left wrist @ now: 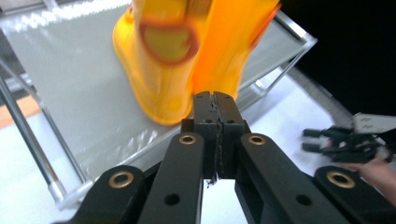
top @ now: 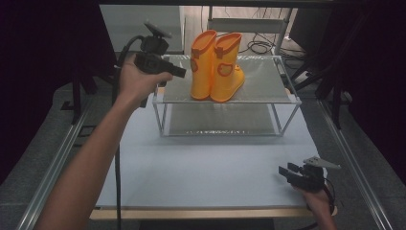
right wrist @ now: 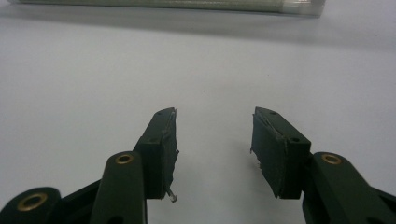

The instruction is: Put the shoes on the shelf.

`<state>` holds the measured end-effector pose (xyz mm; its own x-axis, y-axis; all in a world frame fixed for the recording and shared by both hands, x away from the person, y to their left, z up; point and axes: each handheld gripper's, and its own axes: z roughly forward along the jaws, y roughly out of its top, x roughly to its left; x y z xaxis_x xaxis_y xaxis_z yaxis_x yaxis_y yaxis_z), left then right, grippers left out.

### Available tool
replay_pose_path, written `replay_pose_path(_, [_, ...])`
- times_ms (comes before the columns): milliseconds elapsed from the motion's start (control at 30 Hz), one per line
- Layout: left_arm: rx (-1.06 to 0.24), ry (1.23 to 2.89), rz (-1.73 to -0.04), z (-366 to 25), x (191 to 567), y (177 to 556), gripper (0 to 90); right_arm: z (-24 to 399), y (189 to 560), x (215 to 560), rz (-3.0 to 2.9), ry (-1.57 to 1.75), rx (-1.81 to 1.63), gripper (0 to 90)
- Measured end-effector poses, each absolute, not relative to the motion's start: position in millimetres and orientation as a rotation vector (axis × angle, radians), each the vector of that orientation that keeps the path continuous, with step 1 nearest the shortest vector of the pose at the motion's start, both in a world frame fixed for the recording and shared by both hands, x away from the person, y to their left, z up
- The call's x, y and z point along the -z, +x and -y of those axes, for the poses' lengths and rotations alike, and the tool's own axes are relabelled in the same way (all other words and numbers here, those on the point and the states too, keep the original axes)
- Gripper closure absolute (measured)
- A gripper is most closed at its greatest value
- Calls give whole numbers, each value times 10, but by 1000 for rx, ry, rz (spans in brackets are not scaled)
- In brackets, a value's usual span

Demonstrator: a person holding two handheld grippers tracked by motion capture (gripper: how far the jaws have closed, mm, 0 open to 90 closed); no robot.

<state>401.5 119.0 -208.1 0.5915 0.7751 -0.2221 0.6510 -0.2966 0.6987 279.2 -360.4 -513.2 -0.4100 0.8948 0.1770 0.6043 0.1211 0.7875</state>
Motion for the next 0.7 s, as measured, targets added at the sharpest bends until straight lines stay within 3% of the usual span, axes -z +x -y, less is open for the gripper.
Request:
replay_pose_path(267, [-186, 2046, -1229, -1194, 2634, 4270, 900, 3613, 2796, 5137, -2068, 1467, -1175, 495])
replay_pose_path(700, [-180, 2025, -1332, -1011, 3088, 4669, 900, 3653, 2792, 5139, -2048, 1480, -1182, 496])
